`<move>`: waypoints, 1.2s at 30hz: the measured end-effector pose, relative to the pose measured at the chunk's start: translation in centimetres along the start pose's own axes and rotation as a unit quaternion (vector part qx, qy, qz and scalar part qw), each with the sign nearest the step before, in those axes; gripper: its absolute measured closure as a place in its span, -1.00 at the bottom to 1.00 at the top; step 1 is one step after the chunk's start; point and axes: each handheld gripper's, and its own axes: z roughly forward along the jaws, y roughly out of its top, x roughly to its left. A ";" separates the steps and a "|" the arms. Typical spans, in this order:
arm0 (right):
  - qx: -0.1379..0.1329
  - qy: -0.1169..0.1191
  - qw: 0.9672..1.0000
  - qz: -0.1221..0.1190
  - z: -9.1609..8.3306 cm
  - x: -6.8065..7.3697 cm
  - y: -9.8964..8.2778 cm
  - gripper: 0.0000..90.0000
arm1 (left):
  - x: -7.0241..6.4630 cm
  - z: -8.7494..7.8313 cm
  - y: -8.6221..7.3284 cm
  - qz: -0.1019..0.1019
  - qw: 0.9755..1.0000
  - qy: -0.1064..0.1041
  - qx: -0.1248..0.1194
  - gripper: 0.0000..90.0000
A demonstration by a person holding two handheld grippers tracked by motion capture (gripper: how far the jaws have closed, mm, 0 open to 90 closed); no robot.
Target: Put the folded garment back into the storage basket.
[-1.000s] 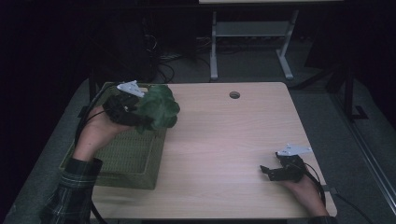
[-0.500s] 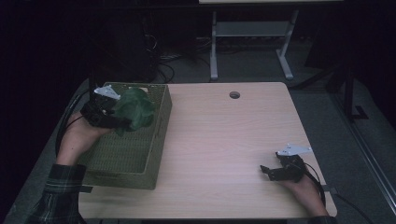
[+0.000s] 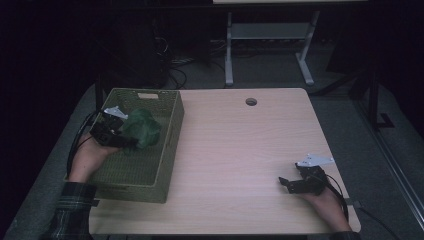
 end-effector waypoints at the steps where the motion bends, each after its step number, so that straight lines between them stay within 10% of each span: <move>1: 0.000 0.000 1.000 0.000 0.0 0.0 0.0 -0.71 | 0.1 0.4 -0.2 -0.001 1.000 -0.002 0.004 0.57; 18: -0.001 -0.001 1.000 -0.003 0.0 -0.1 0.0 -0.70 | 0.9 6.0 -2.7 -0.011 0.998 -0.017 0.053 0.42; 36: -0.001 -0.002 1.000 -0.002 0.0 -0.1 0.0 -0.70 | 0.6 3.4 -2.6 -0.012 1.000 0.013 0.007 -0.40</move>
